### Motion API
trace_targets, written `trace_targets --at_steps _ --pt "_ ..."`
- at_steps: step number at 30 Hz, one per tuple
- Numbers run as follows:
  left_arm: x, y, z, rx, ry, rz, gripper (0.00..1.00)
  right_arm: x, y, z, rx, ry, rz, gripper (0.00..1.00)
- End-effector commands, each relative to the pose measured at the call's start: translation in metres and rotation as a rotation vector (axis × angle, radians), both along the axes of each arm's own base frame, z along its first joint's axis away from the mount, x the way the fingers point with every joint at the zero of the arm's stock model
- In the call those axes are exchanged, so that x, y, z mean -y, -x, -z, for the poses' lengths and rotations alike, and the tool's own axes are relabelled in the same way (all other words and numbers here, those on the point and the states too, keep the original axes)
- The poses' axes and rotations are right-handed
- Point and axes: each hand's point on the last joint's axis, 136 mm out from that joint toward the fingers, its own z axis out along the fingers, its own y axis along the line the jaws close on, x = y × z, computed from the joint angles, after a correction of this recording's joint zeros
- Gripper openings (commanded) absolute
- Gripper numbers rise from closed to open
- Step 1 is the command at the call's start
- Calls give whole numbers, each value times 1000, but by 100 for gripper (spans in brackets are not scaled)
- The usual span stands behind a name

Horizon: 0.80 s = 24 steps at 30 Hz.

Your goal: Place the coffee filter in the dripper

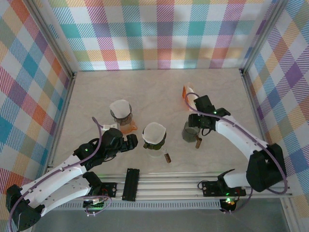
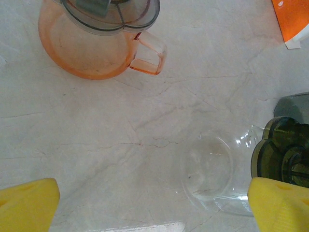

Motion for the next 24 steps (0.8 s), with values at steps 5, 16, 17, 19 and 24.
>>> trace_targets --at_steps 5,16,17,19,24 --pt "0 4 8 -50 4 -9 100 -22 15 -48 160 -140 -80 75" --pt "-10 12 18 -101 10 -51 94 -54 64 -50 189 -214 -233 81" --pt "-11 13 16 -98 10 -54 94 -58 57 -57 203 -213 -248 83" --pt "-14 13 12 -90 14 -61 95 -70 43 -70 210 -227 -293 83" --pt "-18 15 8 -75 25 -72 96 -116 -6 -90 179 -307 -425 84"
